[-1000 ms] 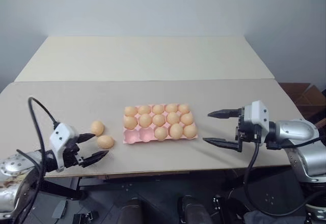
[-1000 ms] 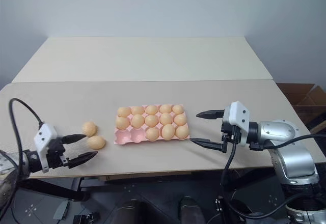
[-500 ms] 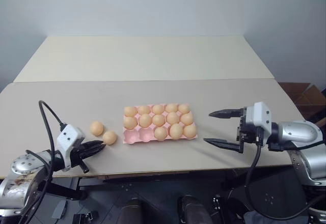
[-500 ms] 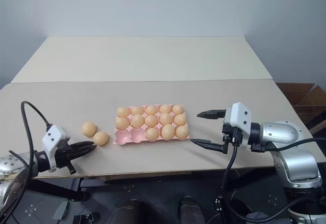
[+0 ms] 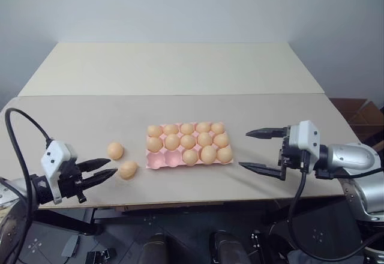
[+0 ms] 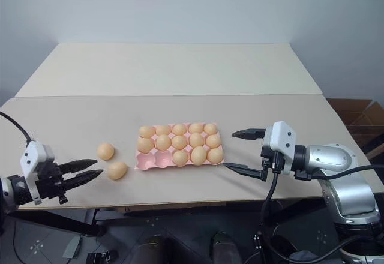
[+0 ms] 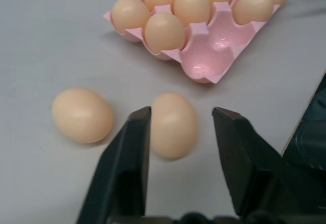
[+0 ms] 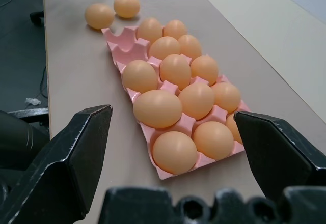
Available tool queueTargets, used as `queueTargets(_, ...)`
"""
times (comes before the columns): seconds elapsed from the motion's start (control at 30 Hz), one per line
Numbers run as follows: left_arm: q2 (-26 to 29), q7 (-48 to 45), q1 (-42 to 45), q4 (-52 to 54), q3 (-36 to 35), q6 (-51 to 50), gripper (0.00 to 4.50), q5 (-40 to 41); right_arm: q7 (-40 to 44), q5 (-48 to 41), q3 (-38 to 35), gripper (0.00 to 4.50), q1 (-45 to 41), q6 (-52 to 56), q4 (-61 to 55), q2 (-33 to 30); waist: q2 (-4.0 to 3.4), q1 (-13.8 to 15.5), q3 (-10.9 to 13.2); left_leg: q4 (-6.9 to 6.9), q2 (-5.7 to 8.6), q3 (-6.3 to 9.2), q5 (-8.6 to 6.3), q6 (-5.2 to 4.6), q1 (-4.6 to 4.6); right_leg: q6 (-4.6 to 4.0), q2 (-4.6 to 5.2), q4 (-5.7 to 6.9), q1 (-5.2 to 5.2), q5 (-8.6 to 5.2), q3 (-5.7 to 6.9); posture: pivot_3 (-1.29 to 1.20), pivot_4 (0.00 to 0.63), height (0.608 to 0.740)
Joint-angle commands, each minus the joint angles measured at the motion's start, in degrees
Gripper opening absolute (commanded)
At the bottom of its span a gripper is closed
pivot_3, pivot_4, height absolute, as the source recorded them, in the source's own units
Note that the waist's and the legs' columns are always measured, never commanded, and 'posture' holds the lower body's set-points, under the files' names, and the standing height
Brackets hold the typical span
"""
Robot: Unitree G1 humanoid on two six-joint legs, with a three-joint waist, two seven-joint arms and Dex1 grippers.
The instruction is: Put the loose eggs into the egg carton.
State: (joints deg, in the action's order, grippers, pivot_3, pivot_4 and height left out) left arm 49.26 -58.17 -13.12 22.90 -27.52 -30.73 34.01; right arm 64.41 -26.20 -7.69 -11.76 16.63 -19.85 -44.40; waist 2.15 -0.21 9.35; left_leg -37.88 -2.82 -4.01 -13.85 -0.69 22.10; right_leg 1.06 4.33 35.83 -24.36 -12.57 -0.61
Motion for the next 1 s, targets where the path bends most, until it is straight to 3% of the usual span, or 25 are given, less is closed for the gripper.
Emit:
queueTargets(0.03, -0.74, 2.06, -0.3, 2.53, 1.57, 1.4, 3.33, -1.66, -0.61, -1.66, -1.09, 4.5, 0.21, -1.13, -2.4, 0.14, 0.0, 0.02, 0.0, 0.0, 0.0, 0.0, 0.0, 0.0, -0.01, -0.01, 0.0, 0.0, 0.0, 0.0, 0.0, 0.0, 0.15, 0.74)
queueTargets(0.13, -1.1, 4.58, -0.32, 2.12, 3.99, 2.82, 4.29, -5.44, -0.86, -1.84, -1.03, 4.5, 0.2, -1.03, -2.72, 0.2, 0.0, 0.09, 0.0, 0.0, 0.01, 0.0, 0.0, 0.0, -0.02, -0.01, -0.01, 0.0, 0.01, 0.0, 0.0, 0.0, 0.15, 0.74)
queueTargets(0.57, -3.22, 8.83, 2.75, -0.78, 9.01, 3.17, 4.29, -9.48, -1.38, -1.9, -1.04, 4.5, 1.0, -1.03, -4.1, 0.21, 0.0, 0.21, 0.0, 0.0, 0.01, 0.01, 0.0, 0.0, 0.0, -0.12, -0.01, 0.0, 0.01, 0.11, 0.0, 0.0, 0.15, 0.74)
queueTargets(1.0, -6.77, 13.25, 11.76, -7.98, 17.04, 2.1, 4.29, -12.89, -2.21, -2.0, -0.82, 4.5, 1.14, -1.07, -4.59, 0.4, 0.01, 0.41, 0.0, 0.0, 0.04, 0.02, 0.01, 0.0, 0.01, 0.03, -0.02, -0.01, 0.03, 0.26, 0.0, 0.0, 0.15, 0.74)
